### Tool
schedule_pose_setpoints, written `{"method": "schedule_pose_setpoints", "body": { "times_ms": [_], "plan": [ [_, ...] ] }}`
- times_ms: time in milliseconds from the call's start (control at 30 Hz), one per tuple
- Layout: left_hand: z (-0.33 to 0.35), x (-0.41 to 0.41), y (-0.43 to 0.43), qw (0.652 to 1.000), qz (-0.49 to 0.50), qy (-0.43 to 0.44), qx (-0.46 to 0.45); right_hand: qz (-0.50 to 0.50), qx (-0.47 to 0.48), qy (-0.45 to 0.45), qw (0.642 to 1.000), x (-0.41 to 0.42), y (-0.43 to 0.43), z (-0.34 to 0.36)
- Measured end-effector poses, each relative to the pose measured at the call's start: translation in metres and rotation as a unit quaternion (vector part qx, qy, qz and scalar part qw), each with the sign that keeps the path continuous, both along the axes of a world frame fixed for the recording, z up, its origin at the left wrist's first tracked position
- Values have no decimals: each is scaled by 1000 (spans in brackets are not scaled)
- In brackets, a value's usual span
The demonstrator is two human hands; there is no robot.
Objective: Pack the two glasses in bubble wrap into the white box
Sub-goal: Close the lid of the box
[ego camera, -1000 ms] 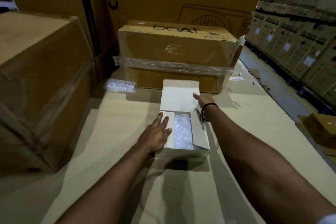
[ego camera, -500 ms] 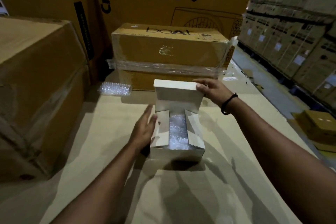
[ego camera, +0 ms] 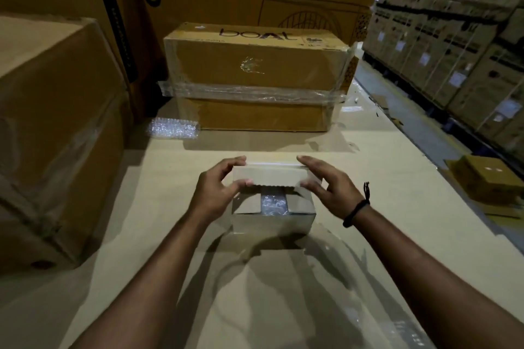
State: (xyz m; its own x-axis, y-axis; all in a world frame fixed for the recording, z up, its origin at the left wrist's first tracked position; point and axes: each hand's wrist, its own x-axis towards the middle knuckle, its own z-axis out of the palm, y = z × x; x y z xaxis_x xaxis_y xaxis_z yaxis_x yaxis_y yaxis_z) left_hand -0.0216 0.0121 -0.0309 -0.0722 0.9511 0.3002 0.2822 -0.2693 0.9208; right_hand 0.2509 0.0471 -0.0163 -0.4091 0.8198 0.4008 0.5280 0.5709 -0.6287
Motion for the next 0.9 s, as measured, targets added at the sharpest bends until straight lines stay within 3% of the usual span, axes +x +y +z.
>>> {"method": "schedule_pose_setpoints", "body": {
  "times_ms": [267,467,700,833,900],
  "plan": [
    [-46,6,-29,994,20,107,32,3,4,-25,1000,3,-20,-58],
    [-48,4,-26,993,15,116,28,-7,13,-43,999,1,-20,-59],
    [-47,1,-25,981,5,185,55,-9,17,-83,996,-1,-23,-51],
    [-23,9,-6,981,-8,195,-24,-50,-53,-124,990,-13,0,-24],
    [-14,13,10,959,-26,269,-91,-66,-91,-174,978,-25,18,-12]
  ]
}}
